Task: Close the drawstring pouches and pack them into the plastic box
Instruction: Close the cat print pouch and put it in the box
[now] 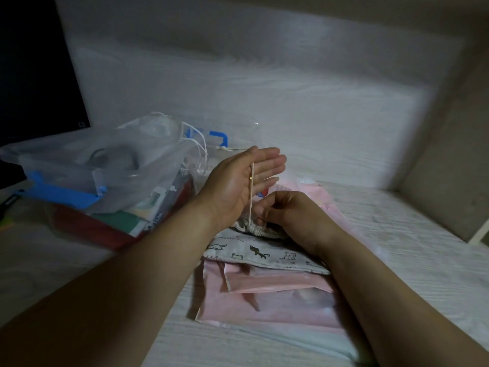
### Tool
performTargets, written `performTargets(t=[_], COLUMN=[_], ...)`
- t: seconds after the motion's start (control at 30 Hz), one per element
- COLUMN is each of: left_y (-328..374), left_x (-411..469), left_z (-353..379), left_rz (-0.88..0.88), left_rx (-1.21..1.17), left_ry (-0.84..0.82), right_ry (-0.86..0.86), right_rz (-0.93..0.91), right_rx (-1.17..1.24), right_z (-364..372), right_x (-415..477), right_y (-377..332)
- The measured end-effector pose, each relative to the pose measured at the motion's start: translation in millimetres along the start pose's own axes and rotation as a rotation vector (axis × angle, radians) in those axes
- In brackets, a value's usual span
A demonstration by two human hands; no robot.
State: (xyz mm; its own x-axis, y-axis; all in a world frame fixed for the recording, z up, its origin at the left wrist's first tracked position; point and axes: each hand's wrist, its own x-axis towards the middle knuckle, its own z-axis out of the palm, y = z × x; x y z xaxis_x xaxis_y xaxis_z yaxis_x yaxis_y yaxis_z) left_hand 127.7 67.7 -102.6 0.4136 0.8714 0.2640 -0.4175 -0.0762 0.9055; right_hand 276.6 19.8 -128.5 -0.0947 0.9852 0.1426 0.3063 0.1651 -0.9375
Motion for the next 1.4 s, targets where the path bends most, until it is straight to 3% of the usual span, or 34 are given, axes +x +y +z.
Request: performTargets(t=[0.23,0.37,0.57,0.7,0.93,1.03,1.17,1.27,1.4], left_y=[-8.3,-4.0,-11.0,-12.6,-3.3,-4.5,-1.8,-0.9,-3.8], left_x=[-2.2,-5.7,-13.8,-14.9,-18.4,-17.8,-17.4,-17.0,-15.8], left_z=[7.2,4.4,-13.0,-18.0,-14.9,-15.8,-16.3,-18.2,-23.2], left_rz=[-0.032,-0.001,0.077,0.116,0.12,0.107,-0.038,-0.125,-0.061], left_rx=[0.066,0.285,0.957,1.173,1.226,1.167,0.925,0.79,0.84], left_ry=[-0.033,-0.1,-0.096,-0.113,-0.11,-0.068,-0.02,-0.038,-0.059], right_ry=[-0.091,-0.109,0.031,0.078,0.083,0.12,0.197,0.19,0.141], right_rz=[-0.059,-0.064,0.019,0.062,0.103,0.047,-0.079,-0.105,-0.084], right_rx=[-0.202,-0.238,0.112,0.243,0.463,0.296,0.059,0.003,0.032], right_z=[0.2,0.0,-12.9,-11.3,-13.4,-15.1,-12.5,-12.2,-14.2], right_x=[-0.6,-1.3,3.5,2.7,2.7,2.9,7.1,9.2,7.7], right_y=[-1.6,-1.7,5.7,3.3,1.3,3.1,6.3,8.0,7.6])
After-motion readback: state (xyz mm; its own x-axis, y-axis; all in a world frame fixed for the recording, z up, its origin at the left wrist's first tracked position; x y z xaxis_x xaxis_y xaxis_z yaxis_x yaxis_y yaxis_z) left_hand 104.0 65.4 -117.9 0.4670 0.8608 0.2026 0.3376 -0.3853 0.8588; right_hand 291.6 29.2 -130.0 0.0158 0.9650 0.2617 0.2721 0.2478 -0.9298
